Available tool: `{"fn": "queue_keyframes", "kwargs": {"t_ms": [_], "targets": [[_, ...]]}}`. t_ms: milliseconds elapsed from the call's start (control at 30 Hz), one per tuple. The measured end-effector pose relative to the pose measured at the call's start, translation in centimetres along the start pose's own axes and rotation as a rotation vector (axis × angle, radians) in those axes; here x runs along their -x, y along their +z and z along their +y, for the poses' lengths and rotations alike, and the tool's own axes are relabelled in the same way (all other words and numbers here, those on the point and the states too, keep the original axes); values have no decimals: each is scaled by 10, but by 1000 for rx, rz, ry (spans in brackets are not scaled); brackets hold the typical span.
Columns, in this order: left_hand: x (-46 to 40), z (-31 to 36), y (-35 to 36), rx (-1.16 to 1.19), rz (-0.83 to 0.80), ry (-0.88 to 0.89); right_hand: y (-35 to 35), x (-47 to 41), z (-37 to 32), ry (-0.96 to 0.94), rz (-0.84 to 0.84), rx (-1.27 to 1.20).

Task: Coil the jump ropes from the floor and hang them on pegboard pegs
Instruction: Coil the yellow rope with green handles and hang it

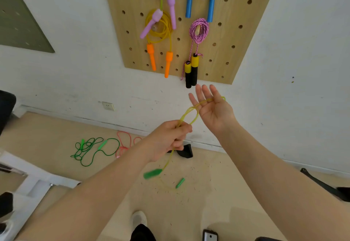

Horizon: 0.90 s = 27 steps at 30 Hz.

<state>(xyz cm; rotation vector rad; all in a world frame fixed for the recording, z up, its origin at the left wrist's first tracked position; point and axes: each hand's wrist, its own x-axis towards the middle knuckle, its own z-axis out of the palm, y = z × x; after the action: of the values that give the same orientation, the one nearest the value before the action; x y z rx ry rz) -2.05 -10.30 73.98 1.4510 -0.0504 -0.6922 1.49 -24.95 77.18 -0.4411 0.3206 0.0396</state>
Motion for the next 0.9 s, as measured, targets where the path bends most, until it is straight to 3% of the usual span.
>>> {"fn": "queue_keyframes", "kwargs": {"t_ms": [167, 233, 300, 400, 500, 600, 667, 700, 767, 900], "targets": [[4, -2, -41, -42, 106, -93, -4, -16, -17, -150, 132, -211], [2, -1, -54, 106, 132, -82, -8, -21, -20, -95, 162, -104], [-1, 10, -58, 335, 77, -36, -12, -22, -6, 87, 164, 223], [-8, 38, -50, 510, -75, 27, -13, -16, 31, 391, -81, 783], [-20, 60, -55, 527, -36, 104, -2, -12, 56, 593, -454, 1053], [-31, 73, -76, 447, 91, 167, 14, -17, 67, 440, -573, 1168], [-36, 74, -92, 191, 162, 190, 25, -26, 68, 301, -482, 1083], [-39, 72, -99, 102, 163, 180, 29, -31, 69, 261, -414, 976], [-40, 72, -105, 146, 51, 60, 37, -40, 70, 207, -347, 817], [-40, 77, -107, 43, -19, -88, 49, -49, 90, 159, -383, 797]]}}
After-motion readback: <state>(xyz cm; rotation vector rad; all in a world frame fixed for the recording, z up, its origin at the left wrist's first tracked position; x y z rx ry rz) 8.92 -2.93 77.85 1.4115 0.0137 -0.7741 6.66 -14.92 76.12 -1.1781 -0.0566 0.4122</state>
